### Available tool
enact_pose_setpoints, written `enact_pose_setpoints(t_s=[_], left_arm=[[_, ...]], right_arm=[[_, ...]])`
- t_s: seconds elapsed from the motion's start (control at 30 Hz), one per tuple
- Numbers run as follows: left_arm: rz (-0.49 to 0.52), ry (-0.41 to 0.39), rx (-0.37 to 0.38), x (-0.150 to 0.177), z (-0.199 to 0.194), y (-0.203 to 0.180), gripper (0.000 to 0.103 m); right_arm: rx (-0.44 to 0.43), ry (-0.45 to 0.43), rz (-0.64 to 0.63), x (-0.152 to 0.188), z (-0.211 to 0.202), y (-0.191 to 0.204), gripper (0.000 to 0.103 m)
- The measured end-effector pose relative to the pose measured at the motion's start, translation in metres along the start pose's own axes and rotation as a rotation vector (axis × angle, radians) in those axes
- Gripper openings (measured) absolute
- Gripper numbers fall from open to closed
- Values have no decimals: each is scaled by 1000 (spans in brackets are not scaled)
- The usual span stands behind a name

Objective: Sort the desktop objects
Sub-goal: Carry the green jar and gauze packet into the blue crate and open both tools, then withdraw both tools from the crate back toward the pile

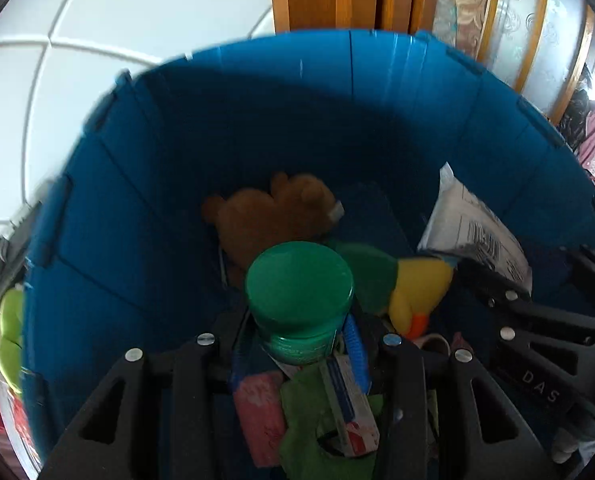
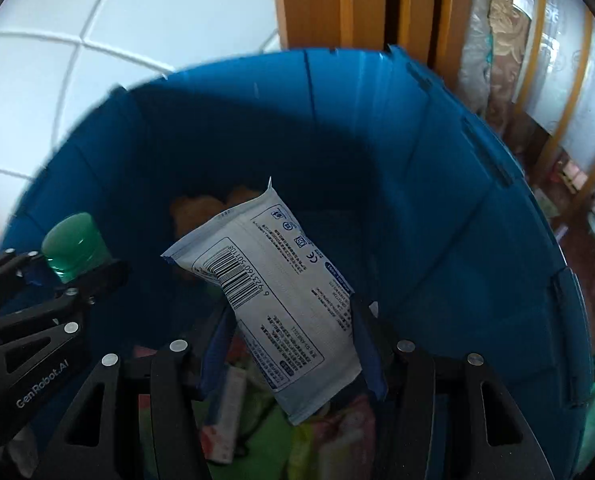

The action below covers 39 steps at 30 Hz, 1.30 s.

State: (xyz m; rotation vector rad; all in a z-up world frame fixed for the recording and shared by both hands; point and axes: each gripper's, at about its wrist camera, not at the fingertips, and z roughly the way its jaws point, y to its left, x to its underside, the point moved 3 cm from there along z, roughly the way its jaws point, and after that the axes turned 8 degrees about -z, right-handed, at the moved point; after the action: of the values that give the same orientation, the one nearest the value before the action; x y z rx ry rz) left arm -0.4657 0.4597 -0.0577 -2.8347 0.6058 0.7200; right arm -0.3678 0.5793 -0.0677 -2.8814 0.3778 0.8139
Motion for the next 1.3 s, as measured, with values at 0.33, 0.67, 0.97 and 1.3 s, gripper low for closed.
enact_pose_setpoints(t_s=[0.33,0.67,0.97,1.3], left_arm=[[-29,51,-52,10,1,8,64],[-38,63,-115,3,13,22,73],[-39,84,-152,4,16,26,73],[-42,57,-127,2,10,27,73]], right_arm=[[-32,1,11,3,1,-5,56],[-33,-12,47,1,-6,-4,103],[-81,76,39,9,11,-1,103],[-110,97,53,13,14,0,103]])
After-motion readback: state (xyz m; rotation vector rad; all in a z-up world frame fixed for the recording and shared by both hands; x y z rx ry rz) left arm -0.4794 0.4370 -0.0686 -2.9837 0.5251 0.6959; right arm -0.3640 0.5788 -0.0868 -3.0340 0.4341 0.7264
